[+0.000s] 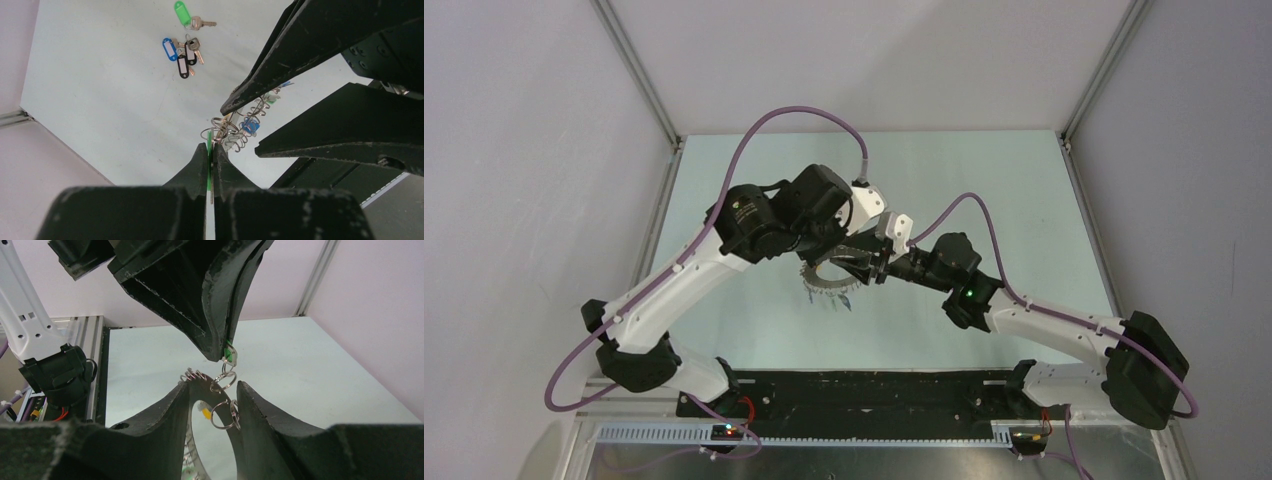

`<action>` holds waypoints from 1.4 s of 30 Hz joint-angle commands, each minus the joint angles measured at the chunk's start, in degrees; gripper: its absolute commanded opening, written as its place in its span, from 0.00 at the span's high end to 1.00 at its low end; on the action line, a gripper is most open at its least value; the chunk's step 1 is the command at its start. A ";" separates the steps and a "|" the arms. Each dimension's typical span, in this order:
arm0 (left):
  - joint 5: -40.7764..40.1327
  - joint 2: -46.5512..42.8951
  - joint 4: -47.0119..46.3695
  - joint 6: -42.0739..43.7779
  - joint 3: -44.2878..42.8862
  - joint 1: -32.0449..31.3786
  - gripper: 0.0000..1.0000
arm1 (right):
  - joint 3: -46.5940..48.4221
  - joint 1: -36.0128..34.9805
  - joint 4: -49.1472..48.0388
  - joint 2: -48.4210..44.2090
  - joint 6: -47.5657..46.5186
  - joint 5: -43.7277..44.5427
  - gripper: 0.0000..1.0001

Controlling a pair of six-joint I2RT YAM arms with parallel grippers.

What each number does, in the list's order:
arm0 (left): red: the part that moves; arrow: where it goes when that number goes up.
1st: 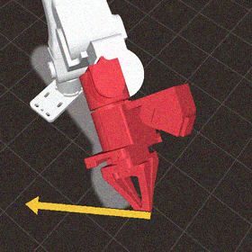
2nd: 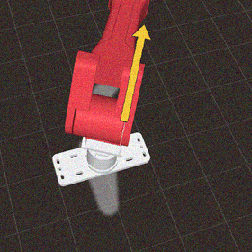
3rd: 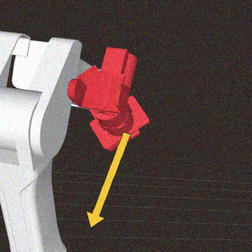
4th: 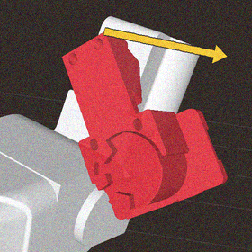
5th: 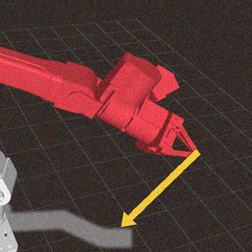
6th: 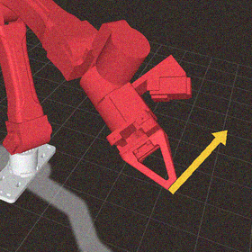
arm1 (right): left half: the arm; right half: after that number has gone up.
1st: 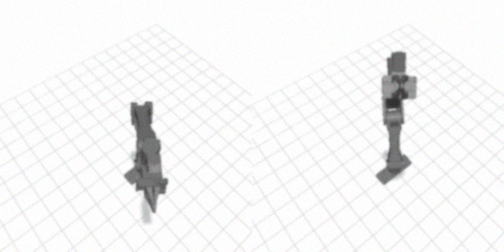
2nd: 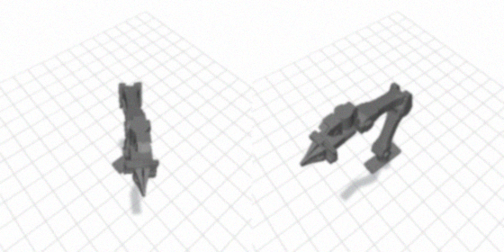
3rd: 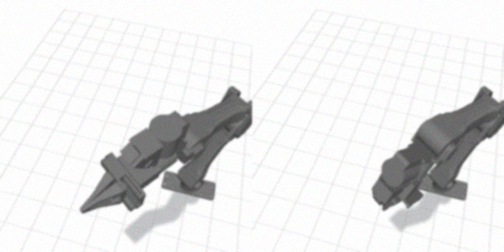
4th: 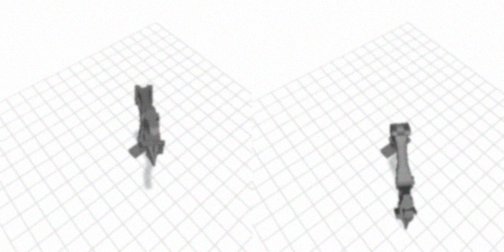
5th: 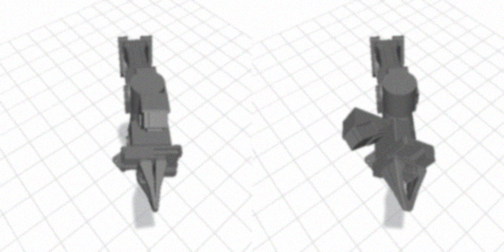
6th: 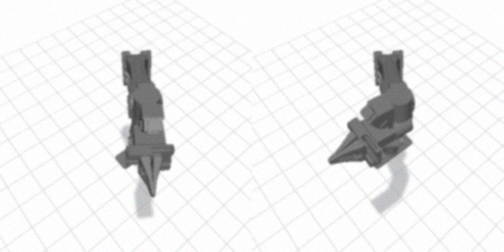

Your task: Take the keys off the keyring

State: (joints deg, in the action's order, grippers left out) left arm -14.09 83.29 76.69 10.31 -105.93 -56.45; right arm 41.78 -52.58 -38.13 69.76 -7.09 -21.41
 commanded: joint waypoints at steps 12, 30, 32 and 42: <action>4.18 1.83 1.04 -2.03 -5.95 -0.44 1.00 | 0.14 -0.24 -3.86 2.28 1.53 1.61 0.65; 4.09 2.36 2.52 -3.07 -6.72 -0.42 1.00 | 0.14 -0.22 -2.45 1.26 0.73 2.90 0.81; 3.60 2.32 2.74 -3.14 -6.67 -0.38 1.00 | 0.14 -0.17 -1.82 0.95 0.43 3.02 0.88; 4.39 2.95 3.36 -2.88 -7.25 1.12 1.00 | 0.14 -0.33 4.89 -2.78 -5.39 -3.94 1.00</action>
State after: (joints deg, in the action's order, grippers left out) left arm -11.60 86.02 80.36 7.44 -109.95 -56.10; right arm 41.76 -52.69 -36.10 69.71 -8.49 -21.87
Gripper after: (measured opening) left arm 0.017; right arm 0.033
